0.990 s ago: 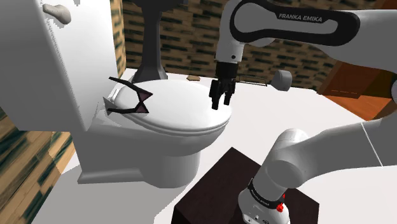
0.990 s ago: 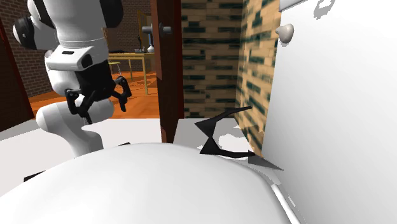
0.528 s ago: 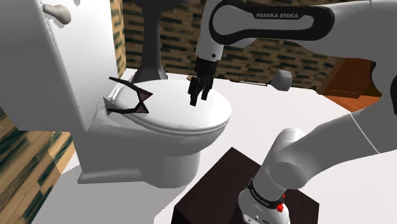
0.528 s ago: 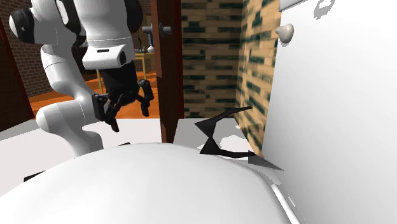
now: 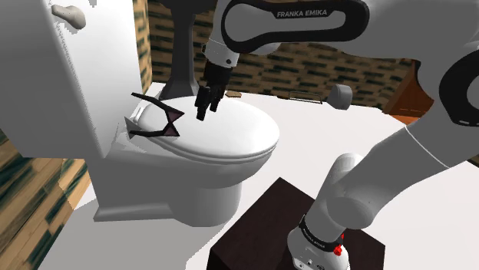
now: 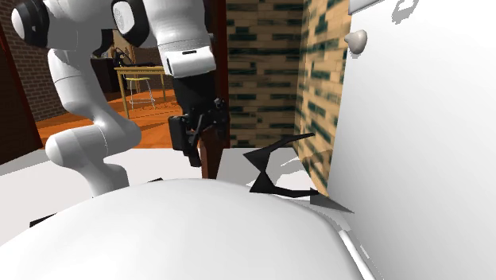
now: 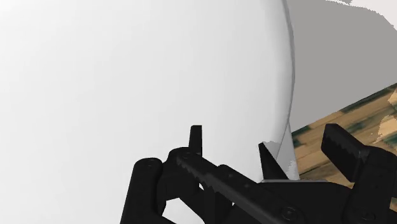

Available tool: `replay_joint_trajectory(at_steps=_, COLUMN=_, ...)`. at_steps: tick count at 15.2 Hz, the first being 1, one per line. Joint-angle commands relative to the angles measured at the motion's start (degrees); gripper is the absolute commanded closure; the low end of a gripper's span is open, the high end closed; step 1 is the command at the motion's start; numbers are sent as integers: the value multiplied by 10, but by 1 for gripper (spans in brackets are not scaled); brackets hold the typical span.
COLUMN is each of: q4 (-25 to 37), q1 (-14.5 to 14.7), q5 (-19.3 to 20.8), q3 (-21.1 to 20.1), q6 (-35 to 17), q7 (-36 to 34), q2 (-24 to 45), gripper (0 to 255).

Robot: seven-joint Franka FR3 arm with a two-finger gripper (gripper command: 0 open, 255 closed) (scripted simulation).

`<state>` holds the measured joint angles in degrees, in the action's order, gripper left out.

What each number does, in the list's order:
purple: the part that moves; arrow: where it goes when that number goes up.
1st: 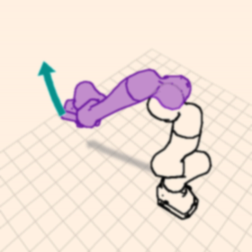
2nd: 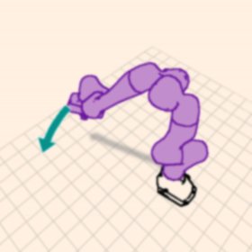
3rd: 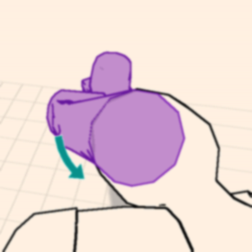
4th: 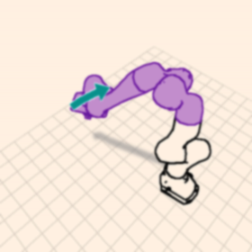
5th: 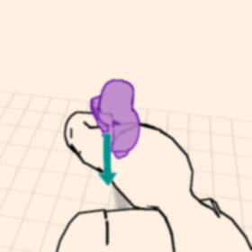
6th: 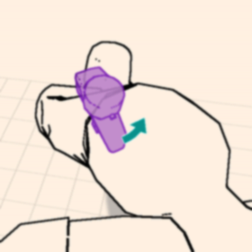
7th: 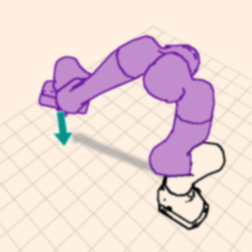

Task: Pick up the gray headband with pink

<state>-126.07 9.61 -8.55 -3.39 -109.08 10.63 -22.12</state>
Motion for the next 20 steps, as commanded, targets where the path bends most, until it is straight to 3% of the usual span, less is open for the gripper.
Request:
replay_joint_trajectory(at_steps=1, q4=16, q1=10, q5=-1, q3=-11, q6=-32, q7=10, q2=23, gripper=0)
replay_joint_trajectory(at_steps=7, q4=82, q1=33, q5=7, q3=-35, q6=-100, q7=41, q2=90, gripper=0)
replay_joint_trajectory(at_steps=16, q4=30, q1=35, q5=4, q3=-37, q6=-158, q7=46, q2=98, gripper=0)
replay_joint_trajectory(at_steps=17, q4=32, q1=34, q5=4, q3=-36, q6=-158, q7=47, q2=100, gripper=255)
replay_joint_trajectory(at_steps=20, q4=32, q1=34, q5=4, q3=-36, q6=-158, q7=47, q2=100, gripper=255)
